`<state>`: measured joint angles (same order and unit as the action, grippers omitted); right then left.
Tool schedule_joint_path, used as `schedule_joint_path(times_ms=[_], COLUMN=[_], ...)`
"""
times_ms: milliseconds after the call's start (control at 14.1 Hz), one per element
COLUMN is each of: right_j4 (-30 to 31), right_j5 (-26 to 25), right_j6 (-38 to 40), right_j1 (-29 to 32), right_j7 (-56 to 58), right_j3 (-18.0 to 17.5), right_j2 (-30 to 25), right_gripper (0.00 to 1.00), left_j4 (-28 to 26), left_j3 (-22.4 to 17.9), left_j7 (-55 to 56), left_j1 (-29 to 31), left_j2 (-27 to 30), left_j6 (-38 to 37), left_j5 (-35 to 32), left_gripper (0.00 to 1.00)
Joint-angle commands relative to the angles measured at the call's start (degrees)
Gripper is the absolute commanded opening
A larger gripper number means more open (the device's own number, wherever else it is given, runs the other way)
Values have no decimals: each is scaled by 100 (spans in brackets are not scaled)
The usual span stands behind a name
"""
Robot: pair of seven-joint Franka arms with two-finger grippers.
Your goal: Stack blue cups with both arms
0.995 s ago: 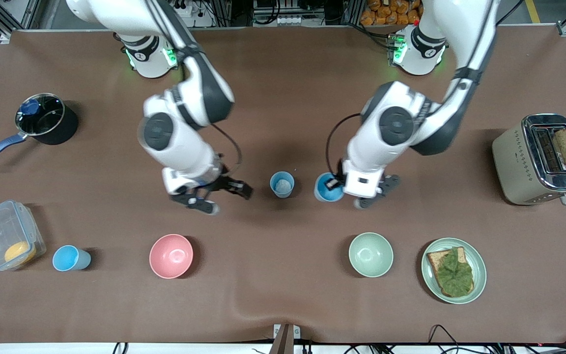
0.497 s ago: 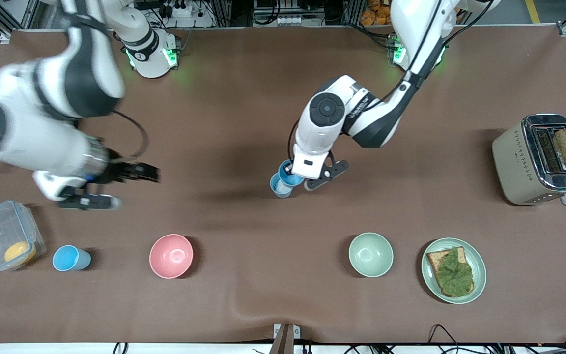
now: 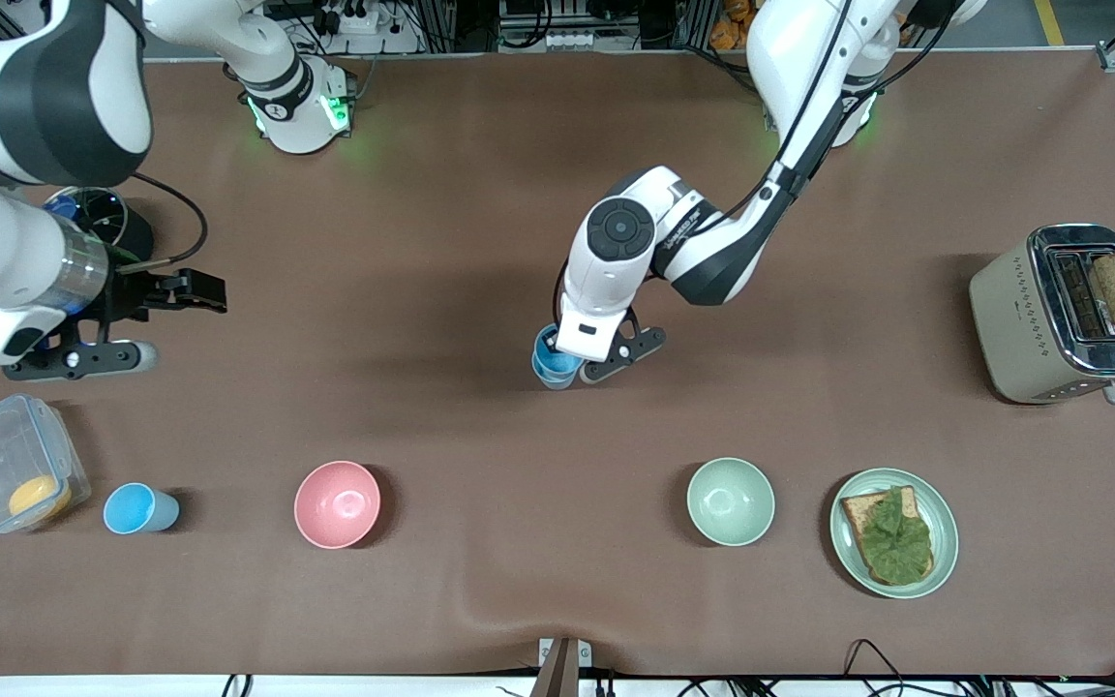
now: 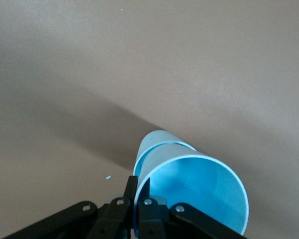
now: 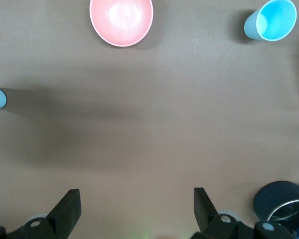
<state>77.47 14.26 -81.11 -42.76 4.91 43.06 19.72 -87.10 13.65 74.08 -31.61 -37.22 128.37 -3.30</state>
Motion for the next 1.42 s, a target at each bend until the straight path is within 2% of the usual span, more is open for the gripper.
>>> schedule_joint_path(times_ms=[0,71,142,284,569,640,782,853,995,1350], right_j4=[329,374,409,593,1427,1620,2182,2489,2721,2721], right_j5=[-107,-125,-169,-466,-976,-1125,-1206,-1206,-1224,-1259], right_j6=[-124,-124,-124,-202,-975,-1090,-1493,-1695,-1838,-1908], right_j1=[-22,39,170,722,1944,2260,3094,3438,3800,4047], right_j7=[80,81,81,72,81,81,81,81,89,72], right_j3=[10,-8,-138,-830,-2246,-2580,-3274,-3512,-3716,-3752], right_j2=[-276,-337,-399,-635,-1277,-1426,-1751,-1909,-2069,-2201], right_gripper=[100,100,100,100,100,100,100,100,100,100], left_j4=[203,203,203,211,220,229,587,728,756,695], left_j3=[-46,-46,-38,-37,-116,-117,-82,-64,-64,-64], left_j7=[177,-23,-199,-306,-735,-1033,-1779,-2218,-3150,-4743], left_j1=[-99,-30,-38,-29,224,400,883,1129,1656,2799], left_j2=[-136,-119,-127,-22,504,610,751,830,1233,2051], left_j6=[-5,-5,-5,-5,-127,-293,-994,-1398,-2015,-3132], left_j5=[-171,-206,-224,-232,-338,-321,-277,-268,-233,49], left_gripper=[0,76,100,100,100,100,100,100,100,100])
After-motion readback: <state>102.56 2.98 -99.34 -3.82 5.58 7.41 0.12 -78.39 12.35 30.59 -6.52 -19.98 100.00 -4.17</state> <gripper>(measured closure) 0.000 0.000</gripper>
